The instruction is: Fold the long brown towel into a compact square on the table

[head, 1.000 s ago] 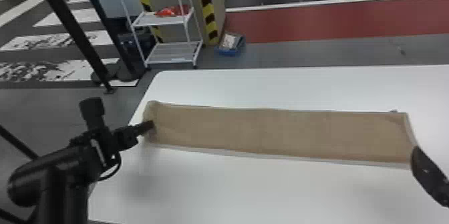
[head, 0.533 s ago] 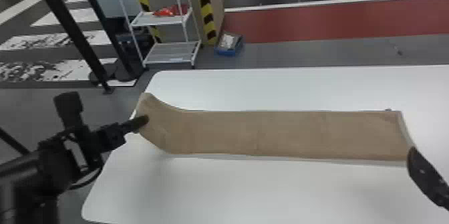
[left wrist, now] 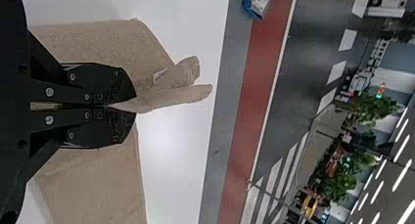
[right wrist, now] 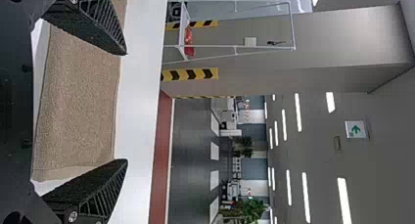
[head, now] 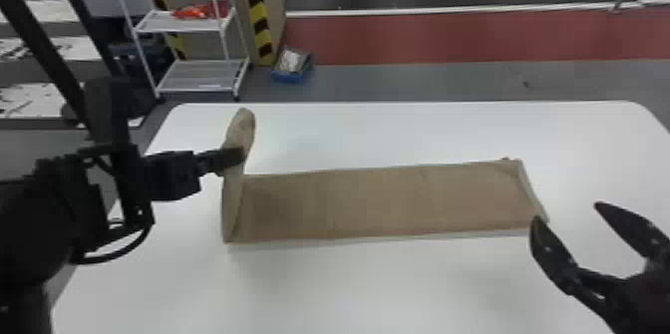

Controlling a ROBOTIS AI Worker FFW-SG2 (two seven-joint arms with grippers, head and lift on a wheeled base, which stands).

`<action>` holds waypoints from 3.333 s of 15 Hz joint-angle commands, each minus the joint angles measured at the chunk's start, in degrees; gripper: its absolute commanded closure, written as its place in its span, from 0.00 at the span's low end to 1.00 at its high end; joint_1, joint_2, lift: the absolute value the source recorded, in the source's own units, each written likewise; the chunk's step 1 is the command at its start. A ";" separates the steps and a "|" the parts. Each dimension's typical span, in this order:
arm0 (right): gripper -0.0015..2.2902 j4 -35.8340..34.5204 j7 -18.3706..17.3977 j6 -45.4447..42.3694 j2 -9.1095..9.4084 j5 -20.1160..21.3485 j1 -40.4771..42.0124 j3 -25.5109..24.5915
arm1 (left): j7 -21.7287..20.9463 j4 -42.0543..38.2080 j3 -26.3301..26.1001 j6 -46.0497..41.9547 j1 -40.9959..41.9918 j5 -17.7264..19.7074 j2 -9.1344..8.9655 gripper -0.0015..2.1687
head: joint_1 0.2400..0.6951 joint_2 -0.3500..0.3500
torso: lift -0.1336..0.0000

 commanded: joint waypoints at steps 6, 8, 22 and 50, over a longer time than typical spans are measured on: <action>0.04 0.07 0.00 -0.10 0.14 -0.09 0.19 -0.56 | 5.17 0.92 -19.97 0.34 -7.12 -8.38 -5.79 0.88 | 1.00 0.30 | 0.08; 0.04 0.42 0.00 -0.45 0.14 -0.18 0.19 -0.74 | 6.40 1.54 -23.83 0.34 -7.12 -8.73 -5.79 0.88 | 1.00 0.26 | 0.08; 0.04 0.33 0.00 0.78 0.14 0.09 -0.60 -0.21 | 19.85 12.79 -43.70 -17.76 -4.66 -11.81 -5.79 0.02 | 1.00 0.03 | 0.08; 0.07 27.84 -0.09 51.23 0.14 13.10 -43.58 14.12 | 10.45 7.69 -13.64 -42.55 16.17 -4.69 -5.29 0.04 | 1.00 0.53 | 0.08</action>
